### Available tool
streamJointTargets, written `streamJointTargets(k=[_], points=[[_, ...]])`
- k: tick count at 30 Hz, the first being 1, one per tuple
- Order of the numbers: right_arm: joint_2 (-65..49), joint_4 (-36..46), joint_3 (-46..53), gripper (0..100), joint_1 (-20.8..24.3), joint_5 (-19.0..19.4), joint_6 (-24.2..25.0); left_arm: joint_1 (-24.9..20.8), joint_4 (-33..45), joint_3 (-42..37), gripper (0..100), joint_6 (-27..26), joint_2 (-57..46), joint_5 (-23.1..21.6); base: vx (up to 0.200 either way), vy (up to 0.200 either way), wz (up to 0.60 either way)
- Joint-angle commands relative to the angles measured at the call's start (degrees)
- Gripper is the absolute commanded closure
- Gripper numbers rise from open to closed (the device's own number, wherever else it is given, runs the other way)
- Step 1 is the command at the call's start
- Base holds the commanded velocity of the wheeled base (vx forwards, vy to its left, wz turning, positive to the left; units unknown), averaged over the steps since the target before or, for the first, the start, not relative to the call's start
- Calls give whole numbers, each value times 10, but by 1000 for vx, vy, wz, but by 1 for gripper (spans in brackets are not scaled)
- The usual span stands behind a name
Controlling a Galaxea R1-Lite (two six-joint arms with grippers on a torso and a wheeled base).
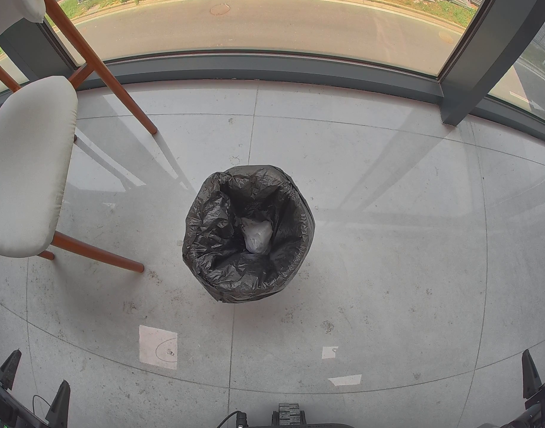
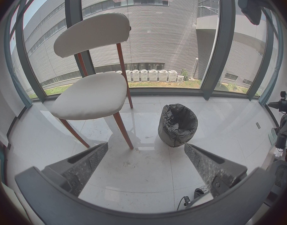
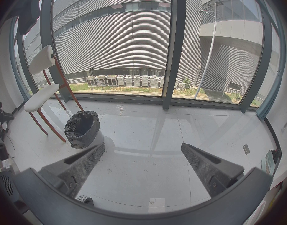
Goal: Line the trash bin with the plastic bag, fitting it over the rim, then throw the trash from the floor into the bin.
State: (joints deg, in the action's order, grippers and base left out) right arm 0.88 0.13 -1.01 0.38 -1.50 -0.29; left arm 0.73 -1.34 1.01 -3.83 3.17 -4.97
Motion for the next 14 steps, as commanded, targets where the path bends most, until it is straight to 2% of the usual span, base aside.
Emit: streamJointTargets(k=[1, 14], points=[[-4, 1, 8, 0, -1, -1, 0, -4, 16, -9, 0, 45, -15, 59, 0, 0, 0], [-4, 2, 8, 0, -3, -1, -2, -4, 13, -10, 0, 38, -22, 50, 0, 0, 0]])
